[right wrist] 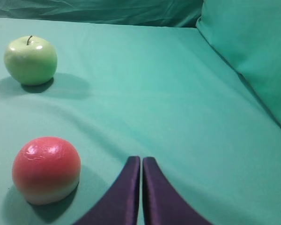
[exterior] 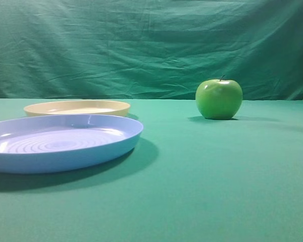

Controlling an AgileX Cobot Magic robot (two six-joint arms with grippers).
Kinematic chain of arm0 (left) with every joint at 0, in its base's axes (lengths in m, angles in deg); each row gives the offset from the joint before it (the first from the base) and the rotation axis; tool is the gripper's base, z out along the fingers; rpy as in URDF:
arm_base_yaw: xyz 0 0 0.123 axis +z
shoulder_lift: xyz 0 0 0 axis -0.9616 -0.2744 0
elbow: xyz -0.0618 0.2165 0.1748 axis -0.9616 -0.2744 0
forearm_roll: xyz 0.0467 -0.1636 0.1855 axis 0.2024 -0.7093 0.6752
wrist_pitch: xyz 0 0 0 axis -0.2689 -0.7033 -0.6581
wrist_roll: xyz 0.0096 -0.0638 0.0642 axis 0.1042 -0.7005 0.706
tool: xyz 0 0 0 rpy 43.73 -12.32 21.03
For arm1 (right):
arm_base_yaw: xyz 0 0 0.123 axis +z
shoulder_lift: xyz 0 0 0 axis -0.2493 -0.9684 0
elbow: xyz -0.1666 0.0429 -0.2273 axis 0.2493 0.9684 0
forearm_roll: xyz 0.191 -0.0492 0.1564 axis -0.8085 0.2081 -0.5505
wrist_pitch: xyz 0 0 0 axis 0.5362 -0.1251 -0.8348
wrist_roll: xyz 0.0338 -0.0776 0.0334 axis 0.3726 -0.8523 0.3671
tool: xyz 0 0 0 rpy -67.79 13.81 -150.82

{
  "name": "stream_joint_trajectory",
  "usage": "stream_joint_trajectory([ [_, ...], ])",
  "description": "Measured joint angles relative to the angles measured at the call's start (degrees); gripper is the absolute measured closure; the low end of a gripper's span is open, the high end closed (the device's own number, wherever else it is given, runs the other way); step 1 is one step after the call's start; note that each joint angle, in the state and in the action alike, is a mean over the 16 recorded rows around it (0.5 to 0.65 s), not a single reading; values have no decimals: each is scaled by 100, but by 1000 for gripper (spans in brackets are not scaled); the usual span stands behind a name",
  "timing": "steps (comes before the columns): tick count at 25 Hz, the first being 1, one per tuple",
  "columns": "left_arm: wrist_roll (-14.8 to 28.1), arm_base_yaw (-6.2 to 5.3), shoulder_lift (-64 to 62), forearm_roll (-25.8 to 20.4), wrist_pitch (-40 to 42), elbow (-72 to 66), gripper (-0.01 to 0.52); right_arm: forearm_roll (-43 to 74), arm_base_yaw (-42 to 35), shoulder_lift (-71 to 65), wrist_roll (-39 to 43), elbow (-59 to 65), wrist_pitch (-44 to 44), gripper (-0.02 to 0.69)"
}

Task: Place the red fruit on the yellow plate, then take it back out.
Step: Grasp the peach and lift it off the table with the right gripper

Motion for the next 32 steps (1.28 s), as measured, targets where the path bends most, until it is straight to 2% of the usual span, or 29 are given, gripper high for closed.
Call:
stream_joint_trajectory([
  [10, 0, 0, 0, 0, 0, 0, 514, -52, 0, -47, 1, -92, 43, 665],
  [18, 4, 0, 0, 0, 0, 0, 514, -155, 0, -691, -25, -885, 331, 665],
  [24, 9, 0, 0, 0, 0, 0, 514, -258, 0, -1570, -170, -2086, 1276, 665],
  [32, 13, 0, 0, 0, 0, 0, 514, -416, 0, -2644, -526, -3499, 3175, 665],
])
